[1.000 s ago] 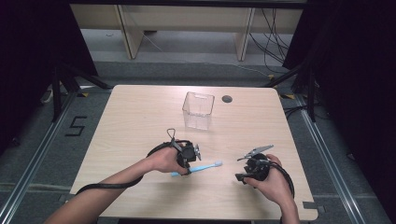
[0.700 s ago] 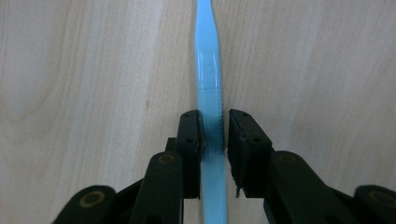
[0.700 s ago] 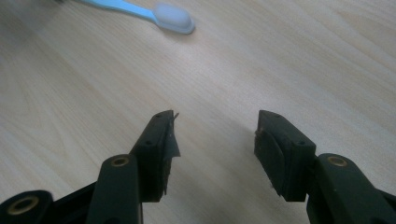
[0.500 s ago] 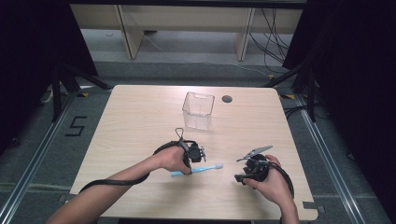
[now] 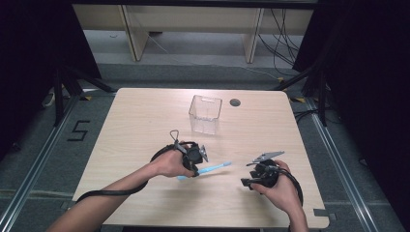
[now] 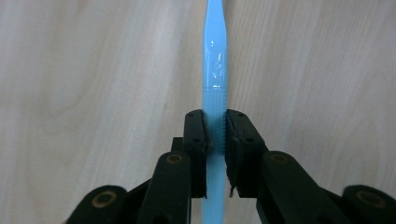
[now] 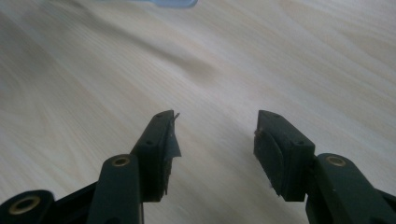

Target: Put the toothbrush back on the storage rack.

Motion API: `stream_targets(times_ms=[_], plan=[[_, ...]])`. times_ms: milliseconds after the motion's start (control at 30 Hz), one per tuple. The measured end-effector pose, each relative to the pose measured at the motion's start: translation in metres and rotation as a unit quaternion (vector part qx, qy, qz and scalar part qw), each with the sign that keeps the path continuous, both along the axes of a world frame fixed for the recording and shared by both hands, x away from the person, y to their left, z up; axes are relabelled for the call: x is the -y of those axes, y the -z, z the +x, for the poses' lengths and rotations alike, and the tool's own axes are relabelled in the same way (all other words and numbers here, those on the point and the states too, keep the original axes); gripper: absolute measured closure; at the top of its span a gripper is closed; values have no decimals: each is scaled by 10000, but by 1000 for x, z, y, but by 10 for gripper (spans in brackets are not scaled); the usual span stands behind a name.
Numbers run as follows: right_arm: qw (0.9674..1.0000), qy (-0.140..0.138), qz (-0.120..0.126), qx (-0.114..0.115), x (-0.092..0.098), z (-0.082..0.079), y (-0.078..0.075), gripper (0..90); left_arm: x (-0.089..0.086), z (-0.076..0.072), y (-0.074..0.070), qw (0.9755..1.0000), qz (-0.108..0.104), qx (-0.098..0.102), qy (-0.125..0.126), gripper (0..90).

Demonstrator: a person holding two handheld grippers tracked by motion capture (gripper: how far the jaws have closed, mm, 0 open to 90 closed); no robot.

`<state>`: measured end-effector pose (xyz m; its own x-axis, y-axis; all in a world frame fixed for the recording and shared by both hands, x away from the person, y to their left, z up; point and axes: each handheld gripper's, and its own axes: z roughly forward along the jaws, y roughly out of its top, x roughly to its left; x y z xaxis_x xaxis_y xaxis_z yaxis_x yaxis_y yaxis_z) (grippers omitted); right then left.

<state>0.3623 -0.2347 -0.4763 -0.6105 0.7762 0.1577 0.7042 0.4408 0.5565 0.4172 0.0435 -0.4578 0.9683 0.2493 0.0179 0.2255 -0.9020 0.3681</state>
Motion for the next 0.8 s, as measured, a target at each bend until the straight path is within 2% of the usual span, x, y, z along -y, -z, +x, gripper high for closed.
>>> stream_targets(times_ms=[33,67,100,133,167,200,233,267,300,333,367,400,433,467,500,533,567,600,633,667,700,733,767,800], plan=[[9999,80,94,-59,-2,-1,-1,485,-3,-1,-3,9999,-138,51,-40,784],[9987,257,405,-143,-7,-5,-5,485,-7,-1,-6,9993,-343,107,-65,784],[9987,257,405,-143,-7,-5,-5,485,-9,-3,-7,9984,-528,113,-189,784],[9985,159,529,42,-8,-2,-3,485,-12,-5,-8,9969,-731,168,-253,784],[9978,186,631,-30,-10,-5,-7,486,-14,-9,-7,9924,-1119,155,-487,784],[9947,145,1006,170,-15,-4,-7,488,-20,-9,-10,9911,-1222,266,-449,784],[9942,93,1022,329,-15,-2,-7,491,-23,-9,-11,9900,-1297,320,-456,784],[9908,89,1297,365,-18,-1,-6,492,-25,-10,-11,9876,-1443,356,-512,784],[9897,79,1342,498,-20,-1,-7,493,-28,-12,-11,9853,-1567,351,-573,784],[9897,79,1342,498,-20,-1,-7,493,-28,-12,-11,9853,-1567,351,-573,784],[9865,139,1562,474,-24,-1,-7,496,-30,-14,-10,9809,-1777,374,-697,784],[9819,200,1815,501,-28,-2,-8,498,-32,-15,-9,9784,-1884,413,-741,784],[9751,209,2099,690,-31,0,-9,504,-33,-16,-8,9763,-1969,424,-797,784],[9751,209,2099,690,-31,0,-9,504,-35,-17,-7,9724,-2116,430,-884,784],[9706,321,2289,668,-34,-1,-10,508,-37,-18,-6,9684,-2249,437,-985,784],[9661,342,2434,795,-35,1,-12,511,-39,-18,-5,9665,-2313,473,-1013,784],[9564,512,2770,776,-39,1,-14,518,-41,-20,-4,9608,-2490,497,-1115,784],[9564,512,2770,776,-39,1,-14,518,-41,-20,-4,9608,-2490,497,-1115,784],[9537,511,2821,908,-40,3,-13,520,-41,-21,-4,9578,-2580,531,-1153,784],[9492,601,2957,898,-43,4,-14,522,-41,-22,-3,9554,-2659,538,-1167,784],[9437,662,3077,1022,-48,6,-16,530,-42,-23,-3,9531,-2715,556,-1218,784],[9395,708,3223,921,-50,5,-17,535,-42,-23,-3,9511,-2774,580,-1230,784],[9395,708,3223,921,-50,5,-17,535,-42,-24,-3,9502,-2805,583,-1228,784],[9362,703,3293,1006,-52,7,-17,540,-42,-25,-3,9478,-2866,599,-1267,784]])
